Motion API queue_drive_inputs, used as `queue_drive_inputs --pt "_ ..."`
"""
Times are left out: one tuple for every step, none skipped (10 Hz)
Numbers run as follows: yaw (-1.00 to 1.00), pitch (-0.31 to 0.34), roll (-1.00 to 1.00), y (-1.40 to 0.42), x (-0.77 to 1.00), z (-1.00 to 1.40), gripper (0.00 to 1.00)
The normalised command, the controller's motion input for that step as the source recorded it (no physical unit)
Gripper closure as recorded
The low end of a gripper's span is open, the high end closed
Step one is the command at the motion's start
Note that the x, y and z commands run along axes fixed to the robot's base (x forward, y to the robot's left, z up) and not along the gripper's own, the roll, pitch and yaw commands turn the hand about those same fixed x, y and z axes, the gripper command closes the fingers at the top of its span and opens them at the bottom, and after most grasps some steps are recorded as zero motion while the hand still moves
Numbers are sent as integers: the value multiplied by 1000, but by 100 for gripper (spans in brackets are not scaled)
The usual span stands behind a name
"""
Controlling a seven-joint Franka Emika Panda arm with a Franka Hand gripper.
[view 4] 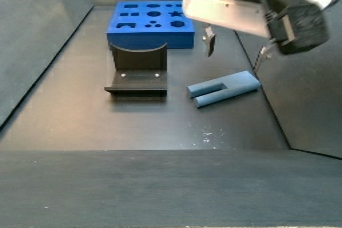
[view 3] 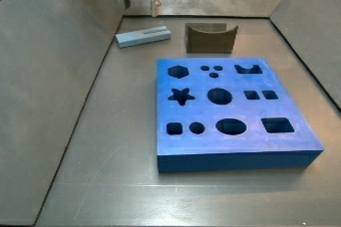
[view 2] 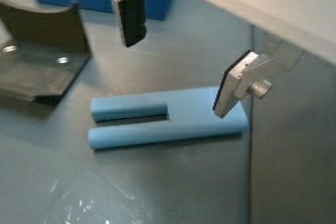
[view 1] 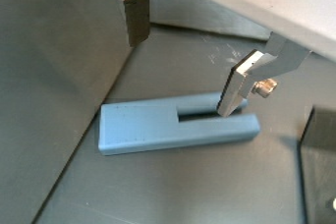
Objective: Pick up the square-circle object. Move up. Place the square-circle object on the fixture. Regrasp the square-circle object. Rotate the square-circle object. Move to above the board. Insert the square-circle object.
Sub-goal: Pick up the square-circle object.
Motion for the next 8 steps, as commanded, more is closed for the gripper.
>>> queue_drive_inputs --pt "-771 -126 -256 -9 0 -400 0" --pt "-637 -114 -270 -74 0 -514 0" --pt "-423 -177 -236 -60 -63 -543 0" --pt "-337 -156 -183 -103 -31 -566 0" --pt "-329 -157 -214 -103 0 -629 0" --pt "-337 -124 -224 -97 0 -614 0" --pt "-406 -94 -181 -209 -234 -429 0" --pt "-354 -51 -13 -209 -231 -34 0"
